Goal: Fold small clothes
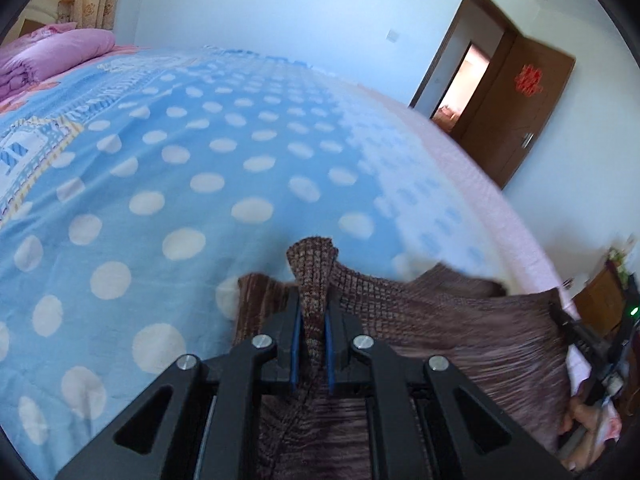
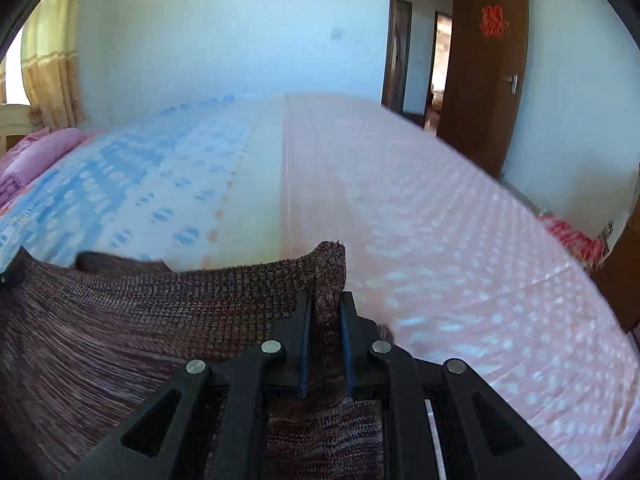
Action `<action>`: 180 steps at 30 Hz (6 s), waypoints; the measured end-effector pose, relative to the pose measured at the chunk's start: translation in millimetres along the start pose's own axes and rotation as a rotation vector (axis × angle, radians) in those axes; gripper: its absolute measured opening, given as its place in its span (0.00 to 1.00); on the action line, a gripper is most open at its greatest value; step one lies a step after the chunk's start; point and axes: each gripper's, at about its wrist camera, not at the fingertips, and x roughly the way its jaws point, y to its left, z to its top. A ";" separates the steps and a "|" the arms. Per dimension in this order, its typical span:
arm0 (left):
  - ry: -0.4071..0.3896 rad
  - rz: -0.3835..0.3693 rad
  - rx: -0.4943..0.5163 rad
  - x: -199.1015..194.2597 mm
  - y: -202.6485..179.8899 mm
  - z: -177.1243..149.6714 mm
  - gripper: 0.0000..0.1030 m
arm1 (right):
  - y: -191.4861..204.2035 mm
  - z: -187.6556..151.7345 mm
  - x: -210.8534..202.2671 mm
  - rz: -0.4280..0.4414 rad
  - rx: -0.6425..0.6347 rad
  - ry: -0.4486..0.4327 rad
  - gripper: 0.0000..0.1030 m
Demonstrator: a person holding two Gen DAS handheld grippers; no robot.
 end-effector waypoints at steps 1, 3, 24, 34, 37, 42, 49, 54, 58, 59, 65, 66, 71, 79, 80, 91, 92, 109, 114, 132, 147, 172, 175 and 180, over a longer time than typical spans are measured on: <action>0.016 0.002 -0.008 2.7 0.9 0.7 0.10 | -2.6 2.4 2.4 0.002 0.011 0.012 0.14; 0.002 0.012 -0.032 0.4 5.2 2.6 0.15 | -6.2 6.6 4.6 0.004 0.024 0.011 0.23; 0.014 -0.017 -0.132 -9.9 24.5 -9.4 0.26 | -39.0 -106.4 -103.8 0.078 0.184 0.151 0.37; -0.028 0.027 0.060 -88.2 0.6 -68.2 0.39 | -36.3 -121.6 -139.3 0.003 0.148 0.122 0.02; -0.027 0.091 0.105 -89.5 2.7 -86.4 0.39 | -56.7 -136.3 -129.2 0.015 0.221 0.143 0.00; 0.003 0.073 -0.058 -81.9 37.7 -90.4 0.50 | -50.1 -133.2 -139.4 -0.074 0.190 0.173 0.01; 0.002 0.117 -0.006 -75.5 26.6 -92.8 0.51 | 8.0 -114.3 -181.1 0.041 0.063 -0.028 0.01; -0.002 0.105 -0.018 -80.1 30.3 -96.3 0.51 | 28.0 -143.5 -142.0 0.075 0.036 0.163 0.01; 0.000 0.100 -0.023 -81.6 30.3 -97.3 0.52 | 21.4 -154.4 -157.0 0.067 0.029 0.126 0.01; 0.000 0.101 -0.021 -82.3 29.8 -97.9 0.52 | 20.7 -155.6 -158.1 0.065 0.028 0.128 0.01; -0.017 0.210 0.055 -104.3 15.1 -106.1 0.56 | 39.1 -143.4 -178.5 0.083 -0.025 0.091 0.02; -0.040 0.237 0.082 -114.6 8.9 -110.7 0.57 | 46.5 -139.8 -186.2 0.104 -0.038 0.055 0.02; -0.090 0.275 0.095 -146.7 -8.0 -127.5 0.72 | 82.9 -129.7 -185.6 0.226 -0.059 0.019 0.02; -0.067 0.145 -0.116 -156.6 5.4 -151.9 0.82 | 105.9 -154.7 -153.1 0.279 -0.045 0.066 0.03; -0.052 0.116 -0.155 -152.5 9.3 -155.3 0.82 | 106.0 -154.8 -152.0 0.286 -0.041 0.072 0.03; -0.124 -0.019 -0.374 -122.1 17.4 -143.7 0.65 | 88.9 -159.4 -143.6 0.403 0.065 0.073 0.03; -0.116 -0.038 -0.354 -117.9 13.4 -140.9 0.44 | 90.6 -159.7 -144.4 0.396 0.058 0.070 0.03; -0.160 -0.095 -0.427 -114.6 27.6 -153.7 0.42 | 120.4 -94.8 -153.5 0.422 -0.041 0.091 0.38; -0.169 -0.107 -0.434 -114.5 29.0 -155.2 0.42 | 181.8 -33.4 -137.6 0.523 -0.114 0.049 0.67; -0.198 -0.156 -0.451 -113.7 34.4 -157.4 0.42 | 373.1 -34.7 -30.5 0.392 -0.594 0.220 0.66; -0.190 -0.145 -0.432 -108.2 34.1 -151.6 0.36 | 299.1 -4.2 -28.9 0.605 -0.164 0.283 0.10; -0.203 -0.142 0.078 -123.9 -81.1 -124.4 0.09 | 186.9 30.2 -68.9 0.569 -0.048 0.158 0.09; -0.188 -0.167 0.129 -115.7 -103.5 -121.4 0.09 | 163.3 33.5 -68.4 0.550 -0.036 0.149 0.09; -0.155 -0.213 0.186 -98.6 -140.4 -121.9 0.08 | 119.6 35.4 -65.9 0.514 -0.015 0.135 0.09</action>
